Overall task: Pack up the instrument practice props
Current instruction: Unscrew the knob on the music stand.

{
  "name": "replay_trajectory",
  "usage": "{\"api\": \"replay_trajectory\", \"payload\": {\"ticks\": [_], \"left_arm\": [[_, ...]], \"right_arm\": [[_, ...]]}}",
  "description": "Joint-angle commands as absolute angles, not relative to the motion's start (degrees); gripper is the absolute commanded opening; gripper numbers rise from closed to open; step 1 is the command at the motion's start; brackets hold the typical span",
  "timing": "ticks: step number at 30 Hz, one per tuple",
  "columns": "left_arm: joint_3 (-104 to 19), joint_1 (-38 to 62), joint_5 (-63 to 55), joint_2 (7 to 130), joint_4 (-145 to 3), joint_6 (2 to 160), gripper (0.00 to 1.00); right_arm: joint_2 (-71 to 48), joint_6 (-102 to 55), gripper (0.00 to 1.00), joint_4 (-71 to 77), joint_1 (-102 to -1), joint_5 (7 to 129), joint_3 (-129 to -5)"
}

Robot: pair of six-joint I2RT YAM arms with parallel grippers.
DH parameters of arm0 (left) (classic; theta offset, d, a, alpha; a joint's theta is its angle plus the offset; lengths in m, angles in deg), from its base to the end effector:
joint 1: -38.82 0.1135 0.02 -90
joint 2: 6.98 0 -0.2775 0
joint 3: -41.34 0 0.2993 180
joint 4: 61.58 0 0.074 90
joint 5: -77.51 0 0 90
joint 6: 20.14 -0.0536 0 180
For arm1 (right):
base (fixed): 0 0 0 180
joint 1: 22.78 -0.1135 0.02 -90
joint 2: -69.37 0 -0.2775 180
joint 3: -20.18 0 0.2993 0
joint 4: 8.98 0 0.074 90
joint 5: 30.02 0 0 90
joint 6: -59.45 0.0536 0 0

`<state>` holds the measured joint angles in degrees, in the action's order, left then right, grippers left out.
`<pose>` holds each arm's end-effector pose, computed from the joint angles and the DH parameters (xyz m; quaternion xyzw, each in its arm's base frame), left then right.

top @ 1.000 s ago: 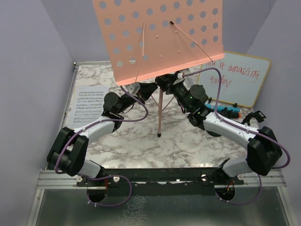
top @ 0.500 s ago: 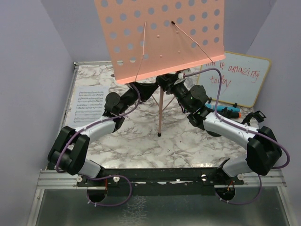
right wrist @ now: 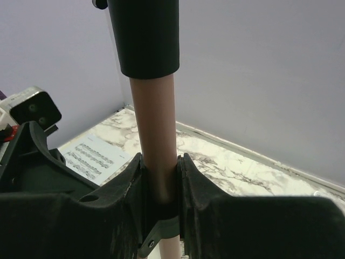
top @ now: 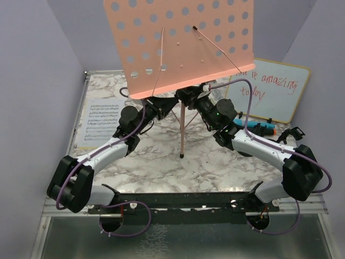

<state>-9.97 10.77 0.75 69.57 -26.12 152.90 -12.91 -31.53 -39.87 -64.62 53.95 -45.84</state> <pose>0.3034 -0.1756 0.2782 -0.2156 0.6059 -0.6703 0.3702 0.2967 0.2581 0.3368 -0.1841 0.5835 0.2457 0.7518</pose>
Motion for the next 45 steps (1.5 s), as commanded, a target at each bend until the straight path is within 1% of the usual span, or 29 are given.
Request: {"api": "replay_trajectory", "payload": {"ticks": [1,5,6,9,11,13,17,21,27,36,42,43,44,45], "left_arm": [[-12.7,11.1,-3.1,65.6,-32.9,168.1,0.00],[-14.7,11.1,-1.6,66.1,-34.8,167.7,0.00],[-14.6,11.1,-1.7,65.9,-34.8,166.7,0.04],[-13.5,11.3,-3.0,64.4,-35.3,163.1,0.27],[-12.8,11.7,-4.0,63.5,-36.3,160.4,0.38],[-12.5,11.8,-4.5,63.0,-36.4,158.7,0.44],[-14.4,11.8,-3.6,63.4,-37.1,155.7,0.53],[-16.1,11.8,-2.3,64.9,-38.5,154.3,0.54],[-15.6,11.9,-1.9,66.8,-40.1,153.5,0.50],[-17.9,11.8,-4.3,68.0,-46.0,146.0,0.48],[-21.6,11.7,1.3,71.0,-46.2,144.0,0.48],[-21.8,11.6,1.6,71.2,-46.2,144.1,0.48],[-21.6,11.6,1.6,71.3,-46.2,144.2,0.45],[-21.3,11.6,1.5,71.3,-46.2,144.4,0.40]], "right_arm": [[-14.8,-27.1,0.00,-30.7,-64.0,47.1,-46.1],[-15.1,-26.9,0.00,-29.3,-64.0,45.9,-47.1],[-15.0,-26.9,0.00,-29.3,-64.0,45.9,-47.2],[-15.0,-27.2,0.00,-29.0,-64.0,46.4,-47.5],[-14.9,-27.5,0.00,-28.8,-64.0,46.5,-47.5],[-14.8,-27.9,0.00,-28.7,-64.0,46.7,-47.6],[-14.6,-28.0,0.00,-28.3,-64.0,46.9,-47.8],[-14.5,-28.0,0.00,-27.9,-64.0,47.1,-48.0],[-14.5,-27.9,0.00,-27.6,-64.0,47.6,-48.1],[-14.3,-27.9,0.00,-27.3,-64.0,47.9,-48.0],[-14.6,-28.1,0.00,-27.4,-64.0,47.6,-48.0],[-14.7,-28.1,0.00,-27.5,-64.0,47.6,-48.0],[-14.7,-28.0,0.00,-27.5,-64.0,47.6,-48.0],[-14.7,-28.0,0.00,-27.5,-64.0,47.7,-48.0]]}}
